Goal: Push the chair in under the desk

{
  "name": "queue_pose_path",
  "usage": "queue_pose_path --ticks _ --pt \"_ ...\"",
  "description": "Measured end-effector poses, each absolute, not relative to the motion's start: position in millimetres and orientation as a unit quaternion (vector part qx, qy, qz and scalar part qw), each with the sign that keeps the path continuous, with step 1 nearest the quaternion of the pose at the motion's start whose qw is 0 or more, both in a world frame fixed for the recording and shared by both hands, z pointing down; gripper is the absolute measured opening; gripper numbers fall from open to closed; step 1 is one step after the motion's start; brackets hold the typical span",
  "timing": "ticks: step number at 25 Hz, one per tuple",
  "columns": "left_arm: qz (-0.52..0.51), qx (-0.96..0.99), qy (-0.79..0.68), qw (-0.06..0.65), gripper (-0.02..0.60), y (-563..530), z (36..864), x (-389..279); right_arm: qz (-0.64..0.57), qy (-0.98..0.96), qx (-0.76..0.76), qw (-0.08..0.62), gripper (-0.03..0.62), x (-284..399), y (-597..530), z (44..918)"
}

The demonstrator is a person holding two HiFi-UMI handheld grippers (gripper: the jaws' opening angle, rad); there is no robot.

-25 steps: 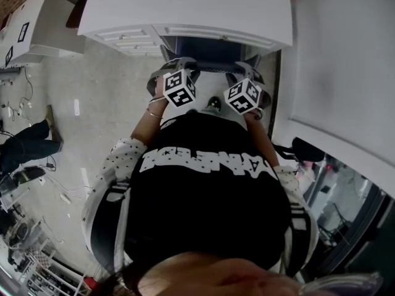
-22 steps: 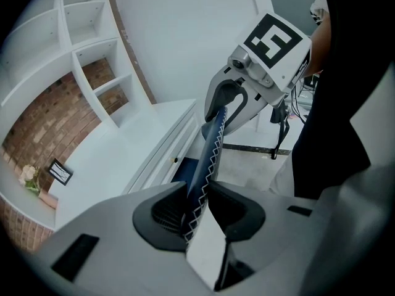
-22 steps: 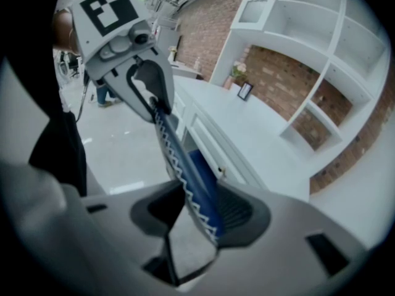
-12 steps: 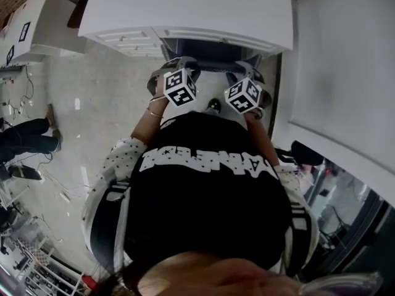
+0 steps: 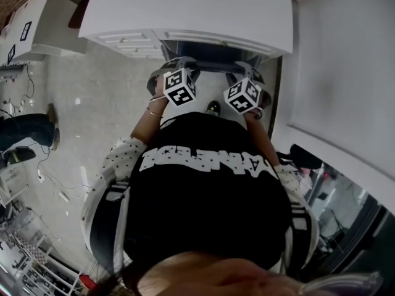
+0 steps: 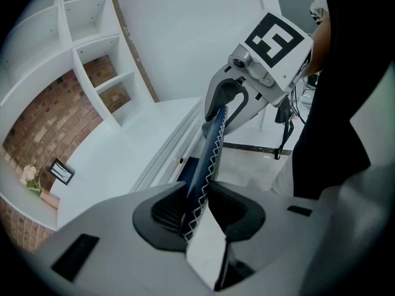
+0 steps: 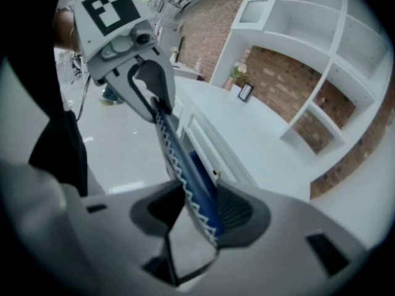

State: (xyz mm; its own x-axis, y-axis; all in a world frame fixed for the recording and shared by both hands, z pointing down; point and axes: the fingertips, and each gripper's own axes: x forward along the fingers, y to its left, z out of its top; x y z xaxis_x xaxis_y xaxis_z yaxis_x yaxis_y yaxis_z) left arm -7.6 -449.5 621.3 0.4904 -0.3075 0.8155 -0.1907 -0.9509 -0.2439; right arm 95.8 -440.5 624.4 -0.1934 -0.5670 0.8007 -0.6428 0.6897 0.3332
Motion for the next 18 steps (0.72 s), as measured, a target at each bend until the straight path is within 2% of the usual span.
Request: queue_pose_path --ticks 18 --pt "-0.487 -0.859 0.148 0.061 0.137 -468 622 -6 0.035 -0.773 0.392 0.498 0.179 98 -459 625"
